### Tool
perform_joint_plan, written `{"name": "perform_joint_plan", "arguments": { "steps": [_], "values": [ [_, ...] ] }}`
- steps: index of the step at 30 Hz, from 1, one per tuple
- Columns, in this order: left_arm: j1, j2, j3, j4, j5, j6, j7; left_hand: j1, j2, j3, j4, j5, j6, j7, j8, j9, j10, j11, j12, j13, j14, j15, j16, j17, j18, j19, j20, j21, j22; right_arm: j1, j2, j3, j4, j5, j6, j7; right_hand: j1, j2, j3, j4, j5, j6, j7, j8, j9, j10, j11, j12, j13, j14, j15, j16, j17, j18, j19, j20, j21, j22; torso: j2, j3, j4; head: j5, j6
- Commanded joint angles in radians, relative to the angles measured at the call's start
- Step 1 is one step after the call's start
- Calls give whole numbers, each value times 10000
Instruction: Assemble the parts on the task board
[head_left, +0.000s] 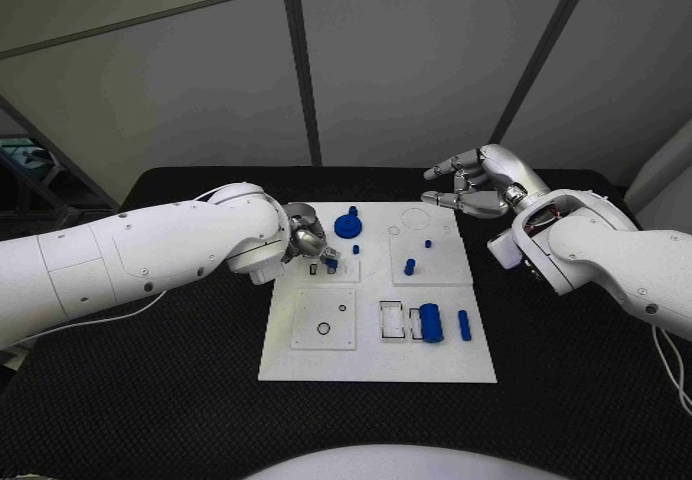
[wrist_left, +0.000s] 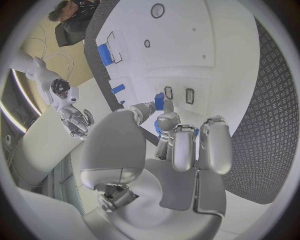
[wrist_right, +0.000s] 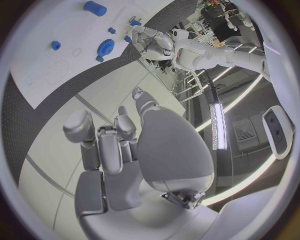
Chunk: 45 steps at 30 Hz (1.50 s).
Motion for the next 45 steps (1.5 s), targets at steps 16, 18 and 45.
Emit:
{"name": "perform_joint_plan", "arguments": {
  "steps": [16, 18, 45],
  "values": [
    [-57, 10, 5, 60, -756, 351, 1, -364, -145, 2012, -1910, 755, 157, -62, 149, 132, 236, -51, 156, 136, 617, -97, -37, 892, -260, 215, -66, 191, 245, 13, 65, 8, -59, 241, 174, -25, 87, -13, 21, -18, -23, -59, 8, 55, -17, 0, -37, -22, -31, 567, -63, -62, 574, 93, 30, -16, -59, -21, 3, -1, -2, 93, -24],
    [-63, 17, 5, 48, -778, 400, -25, -367, -147, 2014, -1913, 763, 159, -63, 151, 134, 236, -51, 153, 130, 618, -97, -36, 893, -262, 219, -67, 198, 256, 13, 69, 8, -62, 245, 176, -23, 87, -13, 21, -18, -23, -59, 8, 55, -17, 0, -37, -22, -31, 567, -63, -62, 574, 93, 30, -16, -59, -21, 5, -1, -5, 90, -34],
    [-89, 69, 5, -33, -950, 1032, -226, -380, -154, 2025, -1933, 802, 167, -67, 163, 145, 234, -57, 127, 92, 618, -101, -36, 893, -268, 230, -69, 218, 288, 12, 86, 8, -73, 252, 244, -6, 78, -10, 20, -11, -36, -60, 9, 61, -18, -8, -36, -34, -49, 567, -64, -68, 571, 95, 27, -18, -69, -34, 4, 0, 0, 125, -74]
  ]
}}
